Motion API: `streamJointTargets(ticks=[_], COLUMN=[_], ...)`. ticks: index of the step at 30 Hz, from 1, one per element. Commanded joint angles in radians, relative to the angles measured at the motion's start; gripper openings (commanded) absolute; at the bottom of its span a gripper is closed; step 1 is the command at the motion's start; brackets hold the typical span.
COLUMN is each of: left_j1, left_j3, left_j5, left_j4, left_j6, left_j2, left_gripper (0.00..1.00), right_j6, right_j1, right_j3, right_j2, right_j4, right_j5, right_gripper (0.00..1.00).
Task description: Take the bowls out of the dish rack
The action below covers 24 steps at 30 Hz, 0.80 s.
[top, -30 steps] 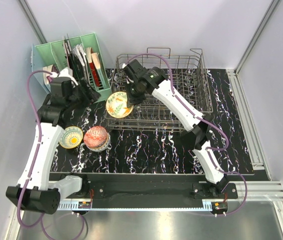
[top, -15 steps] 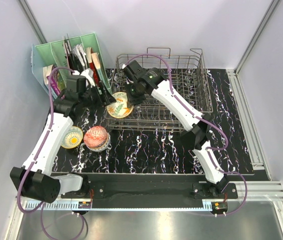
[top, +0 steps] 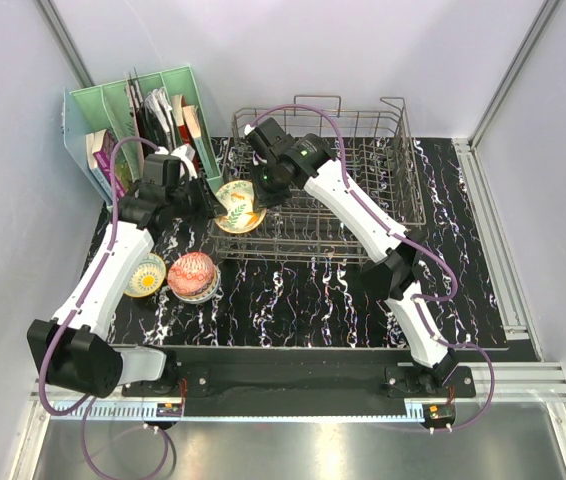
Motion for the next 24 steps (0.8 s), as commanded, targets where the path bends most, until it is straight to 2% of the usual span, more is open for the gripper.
streamJointTargets(ticks=[1, 4, 17, 24], left_j1=[-0.003, -0.004, -0.009, -0.039], left_j3=[-0.007, -0.018, 0.009, 0.037], left_j5=[0.049, 0.069, 0.126, 0.123], left_j4=[0.104, 0.135, 0.203, 0.219], left_j6=[0.005, -0.001, -0.015, -0.031], left_j2=[0.004, 0.004, -0.012, -0.016], left_gripper=[0.23, 0.0, 0.0, 0.0], right_j6=[-0.005, -0.002, 0.005, 0.007], right_j1=[0.005, 0.003, -0.006, -0.009], right_j3=[0.062, 0.057, 0.041, 0.028], right_j2=[-0.038, -0.035, -0.037, -0.032], right_j4=[0.054, 0.054, 0.057, 0.067], right_j5=[-0.005, -0.017, -0.054, -0.06], right_gripper=[0.0, 0.0, 0.01, 0.24])
